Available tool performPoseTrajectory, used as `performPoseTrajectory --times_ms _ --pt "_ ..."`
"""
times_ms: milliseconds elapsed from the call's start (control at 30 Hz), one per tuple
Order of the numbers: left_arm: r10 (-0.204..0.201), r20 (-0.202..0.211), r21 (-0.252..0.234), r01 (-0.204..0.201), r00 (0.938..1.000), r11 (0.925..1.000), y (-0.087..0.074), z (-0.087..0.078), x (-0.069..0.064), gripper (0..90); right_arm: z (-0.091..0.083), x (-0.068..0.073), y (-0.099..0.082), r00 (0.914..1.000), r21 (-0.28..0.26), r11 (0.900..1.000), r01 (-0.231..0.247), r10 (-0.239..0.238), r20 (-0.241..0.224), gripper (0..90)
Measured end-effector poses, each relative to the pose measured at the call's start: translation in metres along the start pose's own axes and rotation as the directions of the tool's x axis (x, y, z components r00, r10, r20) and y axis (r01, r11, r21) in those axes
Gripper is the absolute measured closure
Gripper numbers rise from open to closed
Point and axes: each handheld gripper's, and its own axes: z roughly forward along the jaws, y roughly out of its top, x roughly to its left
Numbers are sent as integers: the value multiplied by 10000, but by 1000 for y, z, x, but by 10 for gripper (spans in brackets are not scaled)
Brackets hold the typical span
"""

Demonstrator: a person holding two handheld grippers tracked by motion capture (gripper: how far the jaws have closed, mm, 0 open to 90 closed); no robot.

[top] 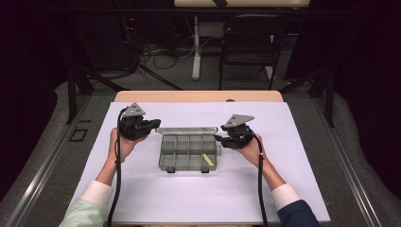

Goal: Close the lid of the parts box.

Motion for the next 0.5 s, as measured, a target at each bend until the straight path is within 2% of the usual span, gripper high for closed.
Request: performPoseTrajectory --times_ms 67,167,300,500 --pt "-8 19 32 8 10000 10000 -3 1 -1 895 -1 -2 -3 10000 139 9999 -7 9 -93 497" --pt "26 67 58 -26 10000 10000 -7 2 -3 900 -3 -4 -6 9999 283 9996 52 -48 -149 548" --pt "84 93 156 -85 9999 9998 -13 3 -7 900 -6 -6 -9 10000 247 9997 -2 1 41 724" --pt "151 147 176 -154 9998 9997 -21 4 -11 900 -8 -6 -7 9988 114 9998 -171 165 452 860"
